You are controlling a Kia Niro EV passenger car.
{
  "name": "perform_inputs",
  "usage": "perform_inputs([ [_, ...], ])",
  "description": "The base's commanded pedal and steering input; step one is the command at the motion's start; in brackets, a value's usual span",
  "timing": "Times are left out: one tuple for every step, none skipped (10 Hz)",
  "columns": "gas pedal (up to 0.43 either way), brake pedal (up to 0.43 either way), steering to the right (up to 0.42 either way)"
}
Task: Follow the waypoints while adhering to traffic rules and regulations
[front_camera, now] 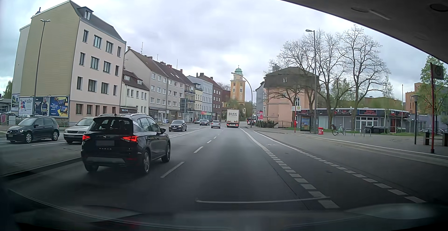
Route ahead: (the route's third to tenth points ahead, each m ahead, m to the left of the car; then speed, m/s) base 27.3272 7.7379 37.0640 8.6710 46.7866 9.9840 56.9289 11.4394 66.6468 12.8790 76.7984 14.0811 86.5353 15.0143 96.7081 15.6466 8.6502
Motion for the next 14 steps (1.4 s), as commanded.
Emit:
perform_inputs([
  [0.169, 0.0, -0.038],
  [0.169, 0.0, -0.029],
  [0.157, 0.0, -0.019],
  [0.157, 0.0, -0.005],
  [0.157, 0.0, 0.007],
  [0.138, 0.0, 0.013],
  [0.138, 0.0, 0.015],
  [0.138, 0.0, 0.014],
  [0.138, 0.0, 0.012],
  [0.118, 0.0, 0.009],
  [0.118, 0.0, 0.006],
  [0.118, 0.0, 0.005],
  [0.118, 0.0, 0.005],
  [0.118, 0.0, 0.005],
])
